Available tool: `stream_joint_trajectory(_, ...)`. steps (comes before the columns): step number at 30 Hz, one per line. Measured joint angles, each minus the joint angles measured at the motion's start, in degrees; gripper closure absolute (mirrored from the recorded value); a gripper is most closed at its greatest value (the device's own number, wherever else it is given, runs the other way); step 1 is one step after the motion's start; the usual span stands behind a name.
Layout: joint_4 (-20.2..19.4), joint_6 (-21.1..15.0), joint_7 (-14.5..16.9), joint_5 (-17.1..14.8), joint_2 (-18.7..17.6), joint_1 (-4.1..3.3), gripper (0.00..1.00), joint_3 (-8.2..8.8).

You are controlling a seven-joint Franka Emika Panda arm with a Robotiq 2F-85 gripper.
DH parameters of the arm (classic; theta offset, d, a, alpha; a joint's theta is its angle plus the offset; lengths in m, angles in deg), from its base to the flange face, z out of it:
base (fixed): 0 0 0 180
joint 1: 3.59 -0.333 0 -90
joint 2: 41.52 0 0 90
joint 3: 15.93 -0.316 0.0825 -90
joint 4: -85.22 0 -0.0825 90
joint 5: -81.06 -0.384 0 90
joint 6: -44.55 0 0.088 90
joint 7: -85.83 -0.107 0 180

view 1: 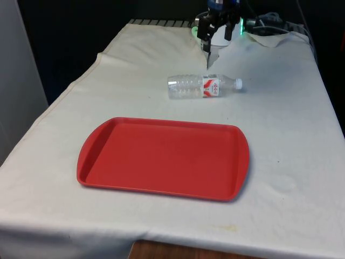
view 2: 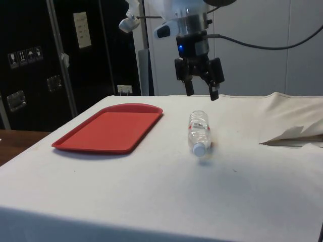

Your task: Place the bottle upright on the tray.

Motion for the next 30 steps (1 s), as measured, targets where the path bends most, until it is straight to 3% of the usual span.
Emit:
stream_joint_trajectory(15, 0.0, -0.46, 5.04, 0.0, -0.17, 0.0, 0.0, 0.0)
stream_joint_trajectory(30, -0.92, -3.84, 9.57, 0.0, -0.23, 0.0, 0.0, 0.0)
